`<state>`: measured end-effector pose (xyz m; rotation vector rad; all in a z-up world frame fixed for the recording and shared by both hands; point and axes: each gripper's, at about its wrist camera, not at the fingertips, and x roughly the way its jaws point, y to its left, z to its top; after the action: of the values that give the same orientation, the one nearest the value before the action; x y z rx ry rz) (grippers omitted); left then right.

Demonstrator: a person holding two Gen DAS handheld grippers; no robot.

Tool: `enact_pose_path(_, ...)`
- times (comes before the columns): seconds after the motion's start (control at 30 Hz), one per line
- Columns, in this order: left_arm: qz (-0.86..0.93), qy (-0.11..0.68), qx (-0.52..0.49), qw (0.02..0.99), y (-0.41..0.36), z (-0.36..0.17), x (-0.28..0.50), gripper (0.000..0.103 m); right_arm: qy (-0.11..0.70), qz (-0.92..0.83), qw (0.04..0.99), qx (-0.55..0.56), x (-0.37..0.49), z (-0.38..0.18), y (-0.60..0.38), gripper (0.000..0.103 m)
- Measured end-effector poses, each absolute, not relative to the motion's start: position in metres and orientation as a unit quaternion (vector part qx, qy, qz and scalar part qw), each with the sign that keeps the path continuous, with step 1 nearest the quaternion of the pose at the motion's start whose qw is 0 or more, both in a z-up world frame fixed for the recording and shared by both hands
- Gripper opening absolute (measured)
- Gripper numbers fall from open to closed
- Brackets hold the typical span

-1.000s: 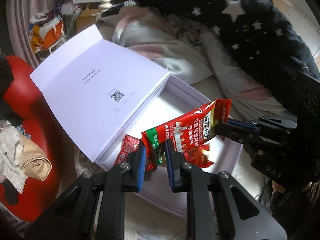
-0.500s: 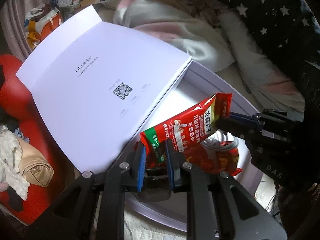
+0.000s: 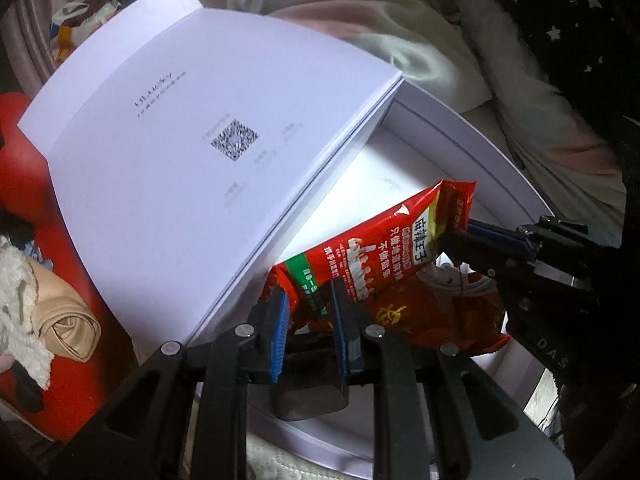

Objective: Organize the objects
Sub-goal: 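Lower and open both grippers to release the red-green packet in the box, then lift both grippers out of the box and pull back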

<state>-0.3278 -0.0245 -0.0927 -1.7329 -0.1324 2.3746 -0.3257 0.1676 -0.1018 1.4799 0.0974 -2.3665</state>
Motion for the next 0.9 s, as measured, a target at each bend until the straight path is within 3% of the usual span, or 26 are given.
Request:
enact_pose_path(0.27, 0.799, -0.025, -0.595, 0.081, -0.016, -0.093, -0.323, 0.030, 0.040, -0.834, 0.160, 0.527, -0.324, -0.098, 0.167, 0.013)
enact_pose_path(0.33, 0.796, -0.035, -0.599, 0.076, -0.016, -0.092, -0.322, 0.040, 0.039, -0.828, 0.159, 0.537, -0.323, -0.095, 0.166, 0.025)
enact_pose_path(0.37, 0.795, -0.036, -0.600, 0.075, -0.013, -0.090, -0.323, 0.046, 0.035, -0.826, 0.161, 0.539, -0.322, -0.093, 0.166, 0.026)
enact_pose_path(0.57, 0.808, -0.014, -0.586, 0.063, -0.005, -0.071, -0.312, 0.062, 0.041, -0.833, 0.162, 0.527, -0.310, -0.075, 0.162, 0.026)
enact_pose_path(0.9, 0.817, -0.002, -0.573, 0.065, 0.001, -0.033, -0.284, 0.064, 0.039, -0.856, 0.144, 0.495, -0.285, -0.025, 0.178, 0.026)
